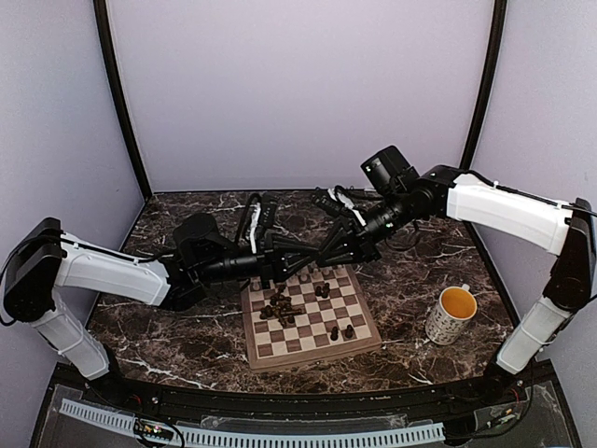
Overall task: Set up the chess pieces on the board
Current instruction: Pass from the right arm to the left, then place the pawn on d7.
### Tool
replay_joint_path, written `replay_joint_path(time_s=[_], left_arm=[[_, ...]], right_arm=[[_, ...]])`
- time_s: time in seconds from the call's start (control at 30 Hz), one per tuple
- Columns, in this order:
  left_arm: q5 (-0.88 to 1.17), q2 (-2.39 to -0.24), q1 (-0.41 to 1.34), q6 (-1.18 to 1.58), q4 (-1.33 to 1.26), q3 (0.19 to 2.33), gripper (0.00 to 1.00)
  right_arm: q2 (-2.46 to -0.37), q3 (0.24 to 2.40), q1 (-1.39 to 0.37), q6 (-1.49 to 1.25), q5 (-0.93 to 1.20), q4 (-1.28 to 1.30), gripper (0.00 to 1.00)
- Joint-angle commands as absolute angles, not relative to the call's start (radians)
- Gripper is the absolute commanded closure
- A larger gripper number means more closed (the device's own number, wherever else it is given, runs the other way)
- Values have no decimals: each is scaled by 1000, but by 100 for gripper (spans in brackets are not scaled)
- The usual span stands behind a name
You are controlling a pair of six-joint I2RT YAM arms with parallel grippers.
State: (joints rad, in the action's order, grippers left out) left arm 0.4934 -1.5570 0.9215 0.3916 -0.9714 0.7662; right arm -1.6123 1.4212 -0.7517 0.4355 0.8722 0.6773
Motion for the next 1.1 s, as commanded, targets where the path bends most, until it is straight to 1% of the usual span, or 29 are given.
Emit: replay_joint_path(time_s=[0.0, 0.03, 0.13, 0.17, 0.2, 0.23, 0.33, 0.4, 0.43, 0.57, 0.73, 0.9, 1.07], left_arm=[[509, -1558, 927, 391, -998, 788, 83], [511, -1558, 927, 391, -998, 788, 86], [515, -1561, 927, 393, -998, 790, 90], [514, -1561, 927, 393, -997, 789, 91], [513, -1560, 927, 393, -997, 789, 91], [512, -1556, 927, 388, -991, 790, 92], [497, -1532, 927, 337, -926, 803, 92], [479, -1509, 928, 289, -817, 829, 93], [464, -1499, 928, 269, -722, 852, 93], [412, -1493, 927, 146, -450, 925, 93], [359, -1545, 928, 15, -192, 1000, 94], [340, -1620, 942, -64, 45, 1087, 95], [272, -1693, 991, -116, 131, 1151, 96]], right_arm=[[-1620, 1442, -742, 434, 884, 655, 88], [-1620, 1441, -742, 436, 884, 654, 88], [-1619, 1438, -742, 442, 877, 655, 87], [-1618, 1437, -742, 446, 871, 660, 84], [-1615, 1436, -742, 458, 852, 669, 78], [-1608, 1431, -742, 471, 822, 682, 74], [-1543, 1363, -732, 508, 685, 680, 63], [-1485, 1296, -696, 526, 618, 668, 59], [-1457, 1268, -665, 534, 608, 671, 57], [-1354, 1147, -534, 563, 575, 671, 55], [-1247, 971, -445, 544, 497, 533, 54], [-1252, 918, -404, 542, 459, 474, 53], [-1282, 881, -404, 557, 428, 431, 53]])
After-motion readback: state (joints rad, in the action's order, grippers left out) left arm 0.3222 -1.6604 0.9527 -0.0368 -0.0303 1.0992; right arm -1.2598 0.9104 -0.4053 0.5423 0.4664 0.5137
